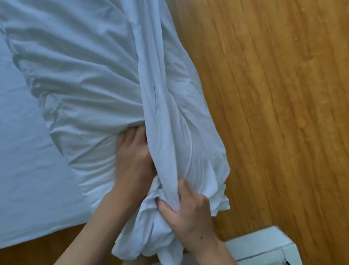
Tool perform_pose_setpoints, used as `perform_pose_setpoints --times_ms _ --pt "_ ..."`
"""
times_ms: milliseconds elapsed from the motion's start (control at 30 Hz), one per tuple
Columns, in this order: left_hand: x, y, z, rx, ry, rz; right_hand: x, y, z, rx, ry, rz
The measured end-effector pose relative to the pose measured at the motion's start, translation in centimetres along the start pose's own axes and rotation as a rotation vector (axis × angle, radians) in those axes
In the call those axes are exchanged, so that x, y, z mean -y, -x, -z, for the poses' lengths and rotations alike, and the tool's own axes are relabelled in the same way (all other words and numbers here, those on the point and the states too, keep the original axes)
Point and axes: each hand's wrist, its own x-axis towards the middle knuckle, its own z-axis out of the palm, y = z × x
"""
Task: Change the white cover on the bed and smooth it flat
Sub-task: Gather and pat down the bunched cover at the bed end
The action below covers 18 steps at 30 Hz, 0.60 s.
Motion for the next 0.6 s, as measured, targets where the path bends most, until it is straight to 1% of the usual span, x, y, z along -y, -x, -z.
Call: perform_pose_setpoints --times_ms 33,67,100,133,200,233,267,300,333,367,400,467,533,600 --pt "0.8 2.1 0.9 0.002 0.003 -0.014 0.0 0.3 -0.2 0.019 -0.020 -0.011" --pt "1.4 4.7 2.4 0.000 0.016 0.045 -0.1 0.5 -0.3 0.037 -0.028 -0.021" --pt "1.9 7.5 3.9 0.005 0.048 0.186 -0.1 0.8 -0.5 0.049 -0.034 -0.029" --pt "2.0 10.1 5.3 0.012 0.121 0.395 -0.1 1.0 -0.8 0.053 -0.038 -0.040" --pt "0.8 13.8 6.6 0.064 0.546 0.965 0.1 1.2 -1.0 0.045 -0.045 -0.060" --pt "-0.2 14.9 6.3 0.084 0.732 1.149 0.1 1.2 -1.0 0.024 -0.037 -0.054" --pt "-0.8 15.6 5.7 0.132 0.843 1.188 0.2 1.2 -1.0 -0.007 -0.025 -0.044" --pt "-1.4 16.0 5.1 0.157 0.890 1.155 0.3 1.2 -0.9 -0.029 -0.024 -0.039" --pt "-2.0 15.6 4.6 0.137 0.899 1.106 0.2 1.3 -0.8 -0.041 -0.035 -0.039" --pt "-2.9 15.2 4.1 0.080 0.886 1.053 0.1 1.2 -0.5 -0.044 -0.059 -0.047" --pt "-3.8 14.5 3.8 0.004 0.884 1.041 0.0 1.0 -0.2 -0.037 -0.088 -0.059" --pt "-5.8 13.6 3.7 -0.131 0.893 1.061 -0.1 0.6 0.8 -0.025 -0.143 -0.070" --pt "-6.9 14.1 4.0 -0.183 0.797 1.018 -0.1 0.2 1.7 -0.030 -0.199 -0.072" --pt "-6.6 14.2 4.1 -0.203 0.644 0.844 -0.1 -0.1 2.5 -0.037 -0.247 -0.082"
